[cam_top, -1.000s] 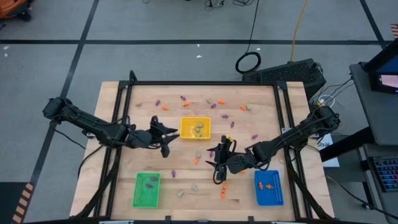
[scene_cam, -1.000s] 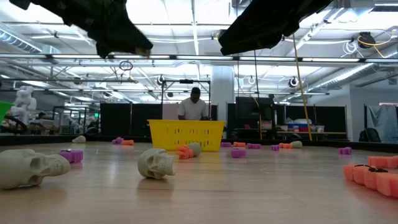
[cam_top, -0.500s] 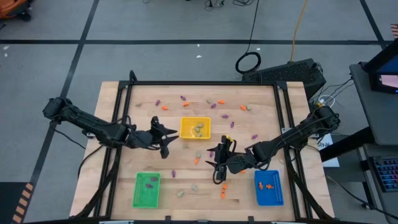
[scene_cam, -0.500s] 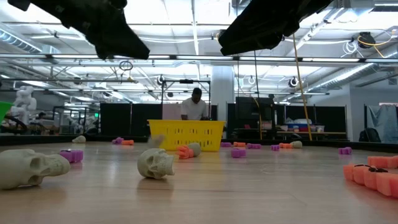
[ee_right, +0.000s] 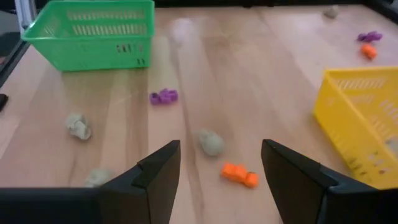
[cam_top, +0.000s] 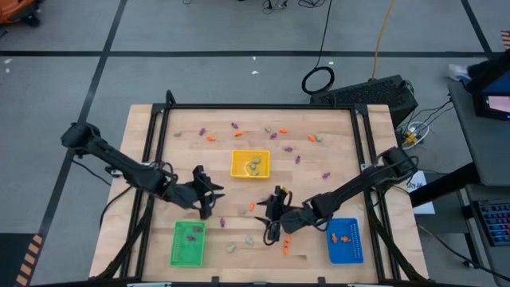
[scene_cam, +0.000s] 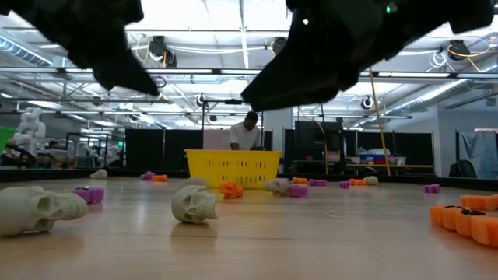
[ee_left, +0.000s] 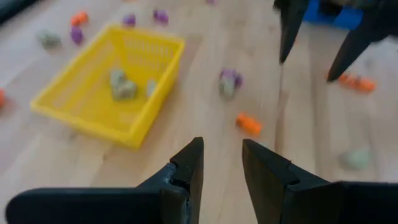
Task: Sort Halloween decoration
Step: Put the white skull toy in the yellow basket
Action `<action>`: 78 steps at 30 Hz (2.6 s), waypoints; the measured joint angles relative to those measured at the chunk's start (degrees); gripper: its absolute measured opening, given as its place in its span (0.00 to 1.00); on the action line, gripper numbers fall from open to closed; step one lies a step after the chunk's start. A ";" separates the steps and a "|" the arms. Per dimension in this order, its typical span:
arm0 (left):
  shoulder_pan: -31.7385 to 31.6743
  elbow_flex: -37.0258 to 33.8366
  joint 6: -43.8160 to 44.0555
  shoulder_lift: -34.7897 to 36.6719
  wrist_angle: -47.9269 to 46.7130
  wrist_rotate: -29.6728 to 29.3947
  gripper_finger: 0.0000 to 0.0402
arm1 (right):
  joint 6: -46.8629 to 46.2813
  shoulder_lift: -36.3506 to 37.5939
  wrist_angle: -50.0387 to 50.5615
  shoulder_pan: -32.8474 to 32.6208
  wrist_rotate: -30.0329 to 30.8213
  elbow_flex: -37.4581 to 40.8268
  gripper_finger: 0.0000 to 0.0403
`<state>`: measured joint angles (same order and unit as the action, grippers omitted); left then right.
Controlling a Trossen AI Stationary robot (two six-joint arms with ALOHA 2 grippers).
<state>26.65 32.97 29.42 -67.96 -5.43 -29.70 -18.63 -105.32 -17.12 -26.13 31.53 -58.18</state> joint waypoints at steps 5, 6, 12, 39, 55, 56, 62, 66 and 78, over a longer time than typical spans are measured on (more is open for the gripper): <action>1.36 -0.24 1.80 -5.09 1.06 -0.03 0.27 | 0.65 -3.78 -2.83 0.07 -0.11 0.00 0.52; 1.52 -0.24 1.82 -6.23 1.99 0.01 0.27 | 0.76 -4.36 -3.31 0.07 -0.39 -0.03 0.52; 2.16 -0.21 1.82 -10.73 5.60 1.15 0.27 | 2.00 -9.13 -5.75 0.65 -8.11 -2.72 0.52; 3.13 -0.20 1.57 -11.96 3.92 5.50 0.27 | 29.84 -16.65 8.77 12.99 -35.32 -17.41 0.53; 3.13 -0.19 1.78 -11.96 3.38 5.50 0.27 | 29.90 -17.28 9.87 13.06 -31.54 -17.41 0.53; 3.13 -0.19 1.78 -11.96 3.38 5.50 0.27 | 29.96 -16.59 11.27 12.71 -29.99 -17.38 0.53; 3.13 -0.20 1.78 -11.96 3.40 5.50 0.27 | 28.96 -12.46 19.93 10.99 -24.01 -17.30 0.53; 3.13 -0.19 1.76 -11.96 3.41 5.48 0.27 | 31.12 -12.56 20.82 10.60 -24.09 -17.30 0.53; 3.13 -0.20 1.76 -11.96 3.65 5.48 0.27 | 29.40 -14.69 18.46 11.89 -24.13 -17.32 0.53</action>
<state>29.78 32.77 31.18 -79.92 -1.78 -24.23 10.77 -120.01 1.34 -14.24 7.40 -75.50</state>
